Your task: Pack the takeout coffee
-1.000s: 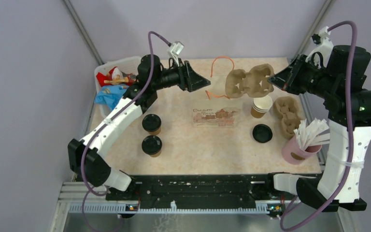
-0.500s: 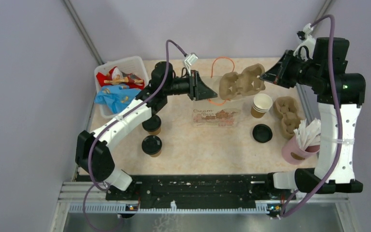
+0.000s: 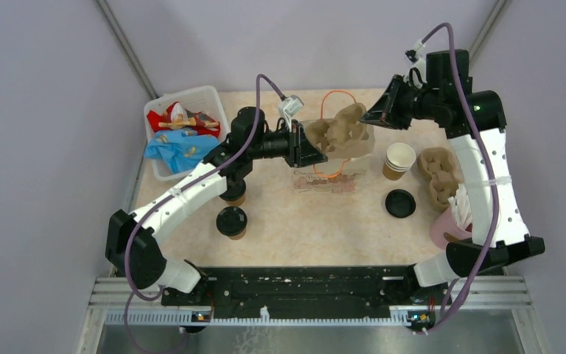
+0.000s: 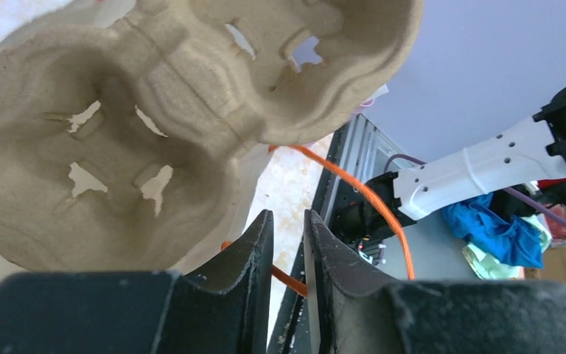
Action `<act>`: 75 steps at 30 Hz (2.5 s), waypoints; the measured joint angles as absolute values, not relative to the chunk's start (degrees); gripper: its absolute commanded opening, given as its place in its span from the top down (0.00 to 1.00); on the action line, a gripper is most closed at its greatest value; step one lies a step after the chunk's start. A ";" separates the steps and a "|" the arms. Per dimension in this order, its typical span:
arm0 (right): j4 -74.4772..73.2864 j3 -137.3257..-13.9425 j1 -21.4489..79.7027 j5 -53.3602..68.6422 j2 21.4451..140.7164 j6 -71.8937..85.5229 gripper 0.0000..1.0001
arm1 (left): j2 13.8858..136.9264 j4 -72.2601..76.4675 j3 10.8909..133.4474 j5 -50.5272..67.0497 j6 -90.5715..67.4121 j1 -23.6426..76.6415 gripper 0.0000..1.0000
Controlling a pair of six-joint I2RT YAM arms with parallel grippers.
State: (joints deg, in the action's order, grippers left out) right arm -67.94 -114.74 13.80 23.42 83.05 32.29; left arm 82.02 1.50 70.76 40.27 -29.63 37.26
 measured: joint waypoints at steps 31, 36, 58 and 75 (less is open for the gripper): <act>-48.84 -95.94 13.72 32.18 83.96 41.67 1.00 | 78.43 -15.20 76.71 24.56 -35.75 24.80 0.21; -48.23 -94.54 13.19 31.62 83.96 39.64 0.43 | 78.39 -15.33 76.51 24.45 -35.42 24.80 0.20; -67.13 -109.91 19.86 0.58 91.74 18.15 0.42 | 89.84 -28.08 88.36 15.70 -28.21 28.36 0.40; -72.12 -123.09 25.98 -12.32 97.69 18.48 1.00 | 99.29 -45.39 114.21 -0.80 -15.62 33.63 1.00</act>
State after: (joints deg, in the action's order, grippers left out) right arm -72.12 -123.09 25.98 -12.32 97.69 18.48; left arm 99.29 -45.39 114.21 -0.80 -15.62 33.63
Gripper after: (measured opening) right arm 0.004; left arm 0.006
